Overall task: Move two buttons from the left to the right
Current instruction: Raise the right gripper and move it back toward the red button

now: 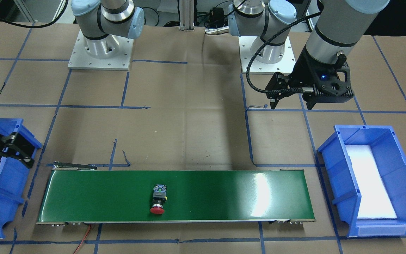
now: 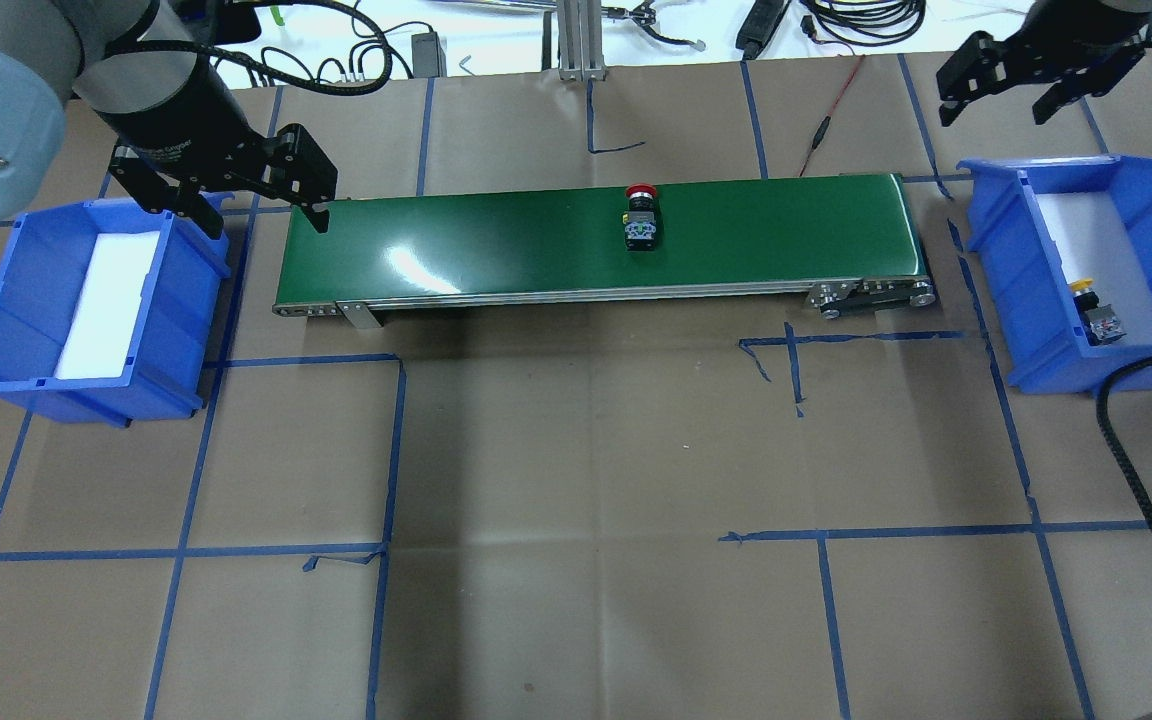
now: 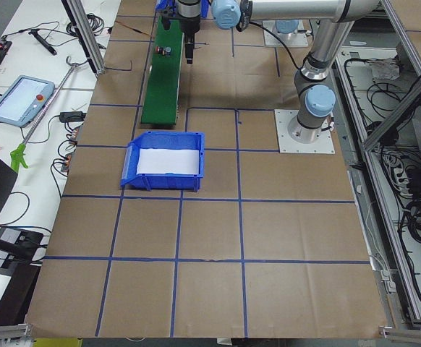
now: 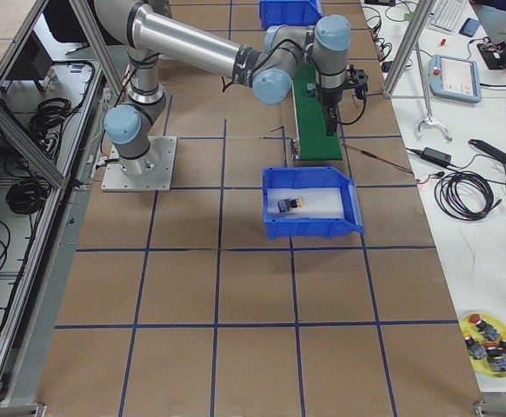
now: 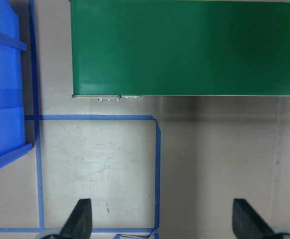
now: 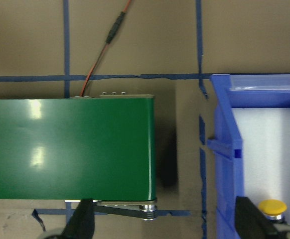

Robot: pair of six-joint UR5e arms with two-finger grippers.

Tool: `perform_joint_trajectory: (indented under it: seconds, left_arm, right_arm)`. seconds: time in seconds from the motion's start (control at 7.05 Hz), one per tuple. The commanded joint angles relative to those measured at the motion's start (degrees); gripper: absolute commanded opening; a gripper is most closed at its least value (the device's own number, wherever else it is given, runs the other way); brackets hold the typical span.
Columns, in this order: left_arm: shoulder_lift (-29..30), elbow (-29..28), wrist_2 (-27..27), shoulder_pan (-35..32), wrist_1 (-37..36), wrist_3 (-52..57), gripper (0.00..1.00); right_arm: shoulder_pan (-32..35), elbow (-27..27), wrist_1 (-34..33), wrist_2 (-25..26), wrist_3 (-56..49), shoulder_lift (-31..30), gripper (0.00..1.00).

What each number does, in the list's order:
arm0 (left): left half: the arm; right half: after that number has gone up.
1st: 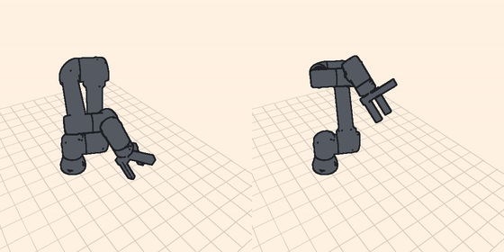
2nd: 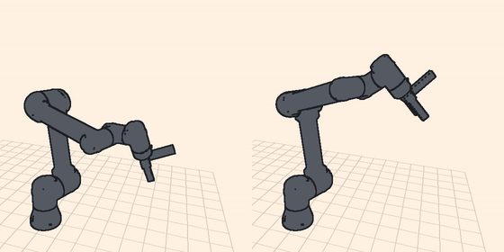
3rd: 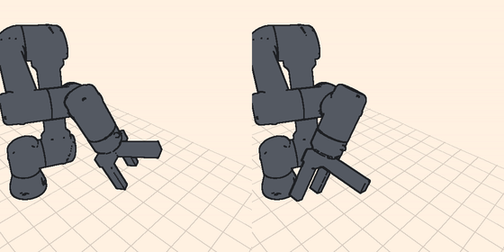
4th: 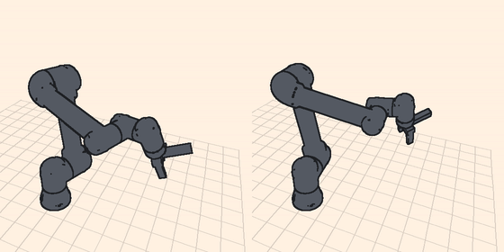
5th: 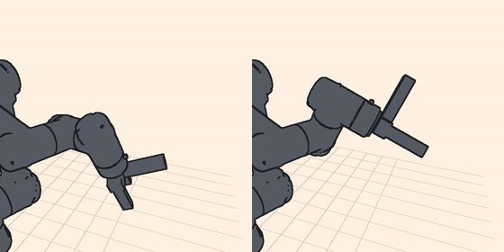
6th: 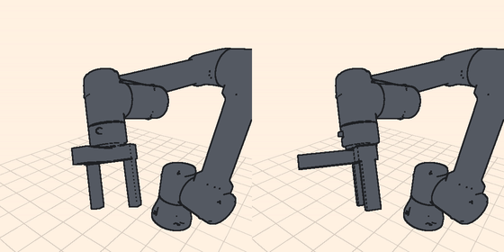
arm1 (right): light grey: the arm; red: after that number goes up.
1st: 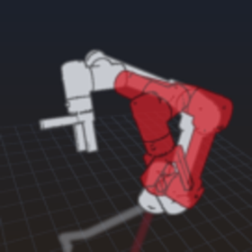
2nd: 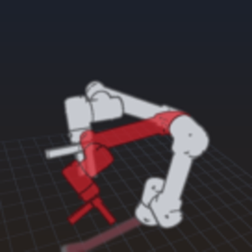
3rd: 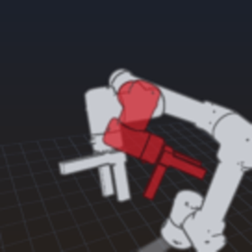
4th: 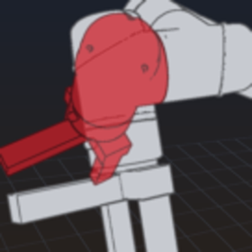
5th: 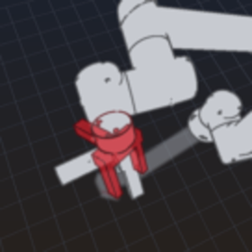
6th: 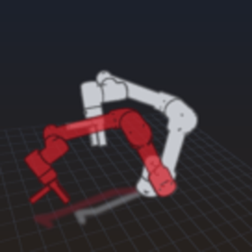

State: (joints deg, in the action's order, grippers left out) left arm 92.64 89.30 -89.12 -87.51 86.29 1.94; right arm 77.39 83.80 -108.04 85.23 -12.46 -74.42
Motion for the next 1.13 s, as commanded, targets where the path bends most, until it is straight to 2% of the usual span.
perform_joint_trajectory:
  seconds: [0.0,0.28,0.71,0.99]
  left_arm:
    - [0.00,0.00,0.00,-0.03,0.02,0.00,1.00]
    - [0.00,0.00,0.00,-0.03,0.02,0.00,1.00]
    - [0.00,0.00,0.00,-0.03,-0.07,0.00,1.00]
    - [0.00,0.00,0.00,-0.03,-0.07,0.00,1.00]
  right_arm:
    - [6.70,-0.13,0.46,0.20,7.85,-0.37,1.00]
    - [9.17,0.75,-0.93,-0.34,9.39,0.58,0.99]
    - [11.72,1.36,-9.28,-0.07,9.30,5.85,0.99]
    - [12.43,4.77,-14.09,-0.07,9.30,6.83,0.99]
